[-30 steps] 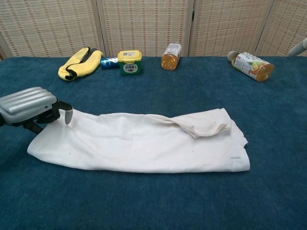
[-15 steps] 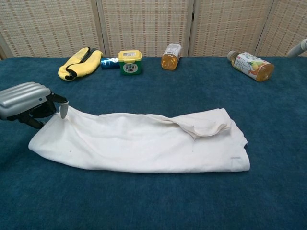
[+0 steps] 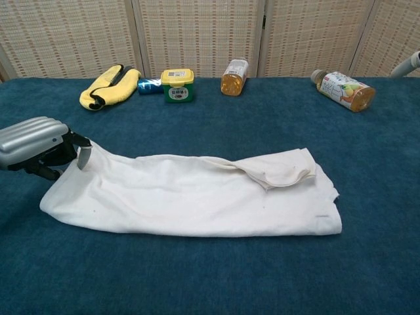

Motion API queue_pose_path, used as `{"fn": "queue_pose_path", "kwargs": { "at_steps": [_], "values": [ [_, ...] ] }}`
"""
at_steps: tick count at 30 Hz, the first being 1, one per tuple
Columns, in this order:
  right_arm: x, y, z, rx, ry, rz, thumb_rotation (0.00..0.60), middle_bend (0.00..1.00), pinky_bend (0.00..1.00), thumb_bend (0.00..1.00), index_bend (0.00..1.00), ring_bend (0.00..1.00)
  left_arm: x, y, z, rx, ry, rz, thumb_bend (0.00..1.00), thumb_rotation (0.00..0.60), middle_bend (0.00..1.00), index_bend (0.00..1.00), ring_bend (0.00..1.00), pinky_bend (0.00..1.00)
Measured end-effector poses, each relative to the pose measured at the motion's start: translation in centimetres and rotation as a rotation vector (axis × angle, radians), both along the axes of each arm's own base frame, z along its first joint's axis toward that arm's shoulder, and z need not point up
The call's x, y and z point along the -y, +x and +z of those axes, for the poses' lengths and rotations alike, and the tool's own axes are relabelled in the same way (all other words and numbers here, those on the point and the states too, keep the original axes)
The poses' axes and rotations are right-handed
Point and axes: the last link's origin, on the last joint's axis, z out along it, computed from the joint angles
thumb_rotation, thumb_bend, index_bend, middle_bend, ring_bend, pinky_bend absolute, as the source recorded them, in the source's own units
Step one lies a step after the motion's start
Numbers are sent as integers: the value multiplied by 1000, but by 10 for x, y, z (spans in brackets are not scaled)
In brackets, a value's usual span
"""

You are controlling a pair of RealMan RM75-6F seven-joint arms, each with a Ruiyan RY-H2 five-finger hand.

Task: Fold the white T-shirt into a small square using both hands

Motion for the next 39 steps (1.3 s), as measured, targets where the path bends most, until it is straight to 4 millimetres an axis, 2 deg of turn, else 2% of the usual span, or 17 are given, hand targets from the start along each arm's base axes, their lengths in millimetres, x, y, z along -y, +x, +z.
{"fn": "queue_pose_path", "kwargs": {
  "at_steps": [8,17,30,35,39],
  "values": [
    [-1,0,1,7,-3,7,600,951,1000,322,174,990,8,-4,6,55,13,31,582,600,968,677,876,966],
    [-2,3,-1,21,2,22,600,951,1000,321,173,989,15,-25,36,82,63,112,585,600,968,678,876,967],
    [-3,8,-4,49,9,52,600,951,1000,321,174,990,32,-66,82,53,152,272,586,600,969,670,876,966],
    [-5,6,-2,58,4,54,600,951,1000,321,173,989,35,-63,86,55,152,282,585,600,968,665,876,966],
    [-6,3,1,65,-2,54,600,951,1000,321,174,989,37,-47,83,75,124,280,586,600,968,656,876,966]
  ]
}}
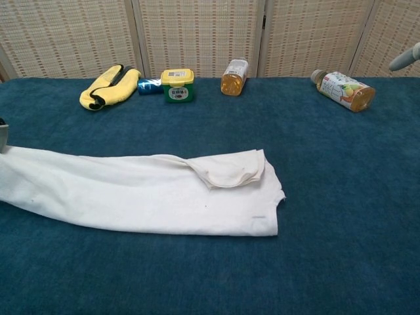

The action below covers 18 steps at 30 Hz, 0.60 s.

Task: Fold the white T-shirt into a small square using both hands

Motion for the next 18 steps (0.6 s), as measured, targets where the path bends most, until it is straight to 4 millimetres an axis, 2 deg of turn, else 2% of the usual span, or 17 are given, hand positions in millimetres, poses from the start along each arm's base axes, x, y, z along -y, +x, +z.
{"fn": "queue_pose_path", "kwargs": {
  "at_steps": [5,12,18],
  "values": [
    [-3,-4,6,5,-12,-3,600,951,1000,321,173,989,2,36,-9,46,-39,-26,585,600,968,656,876,966],
    [-8,-11,12,11,-26,-14,600,951,1000,321,173,989,-3,106,-23,56,-84,-101,585,600,968,652,876,967],
    [-12,-16,17,12,-38,-23,600,951,1000,321,173,990,-12,154,-34,24,-96,-150,585,600,968,649,876,967]
  ]
}}
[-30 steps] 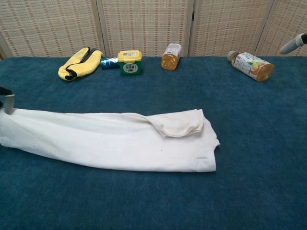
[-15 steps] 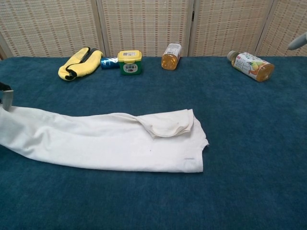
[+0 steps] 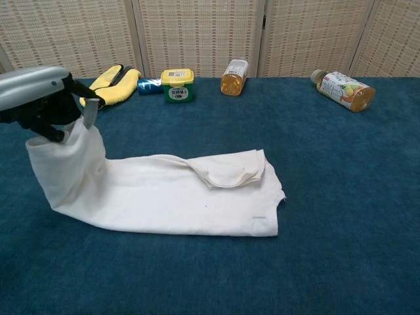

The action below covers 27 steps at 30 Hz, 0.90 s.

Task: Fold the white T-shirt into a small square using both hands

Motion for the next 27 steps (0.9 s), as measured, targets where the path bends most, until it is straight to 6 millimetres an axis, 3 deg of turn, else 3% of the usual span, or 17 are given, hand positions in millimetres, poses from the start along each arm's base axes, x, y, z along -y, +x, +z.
{"fn": "queue_pose_path", "kwargs": {
  "at_steps": [12,27],
  "values": [
    [-4,-4,8,-4,-19,-16,600,951,1000,321,173,990,-4,78,-43,5,-63,-54,582,600,968,640,876,967],
    [-5,-9,12,-10,-27,-39,600,951,1000,321,173,990,0,139,-101,-29,-91,-85,580,600,968,632,876,967]
  ]
}}
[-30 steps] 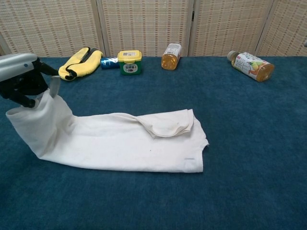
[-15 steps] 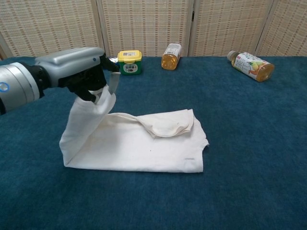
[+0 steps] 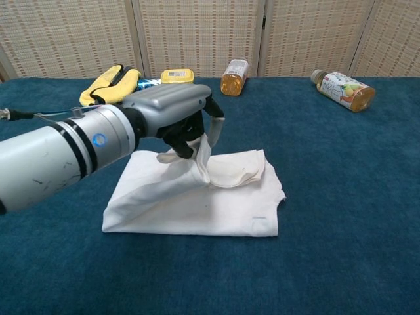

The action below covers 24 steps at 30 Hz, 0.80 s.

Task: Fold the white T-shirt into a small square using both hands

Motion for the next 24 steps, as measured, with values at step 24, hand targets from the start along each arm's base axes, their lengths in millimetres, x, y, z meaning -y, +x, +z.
{"fn": "queue_pose_path", "kwargs": {
  "at_steps": [24],
  "values": [
    [-2,-8,7,-9,-21,-39,600,951,1000,321,173,990,-6,54,-55,-72,0,-20,580,600,968,619,875,967]
  ]
}}
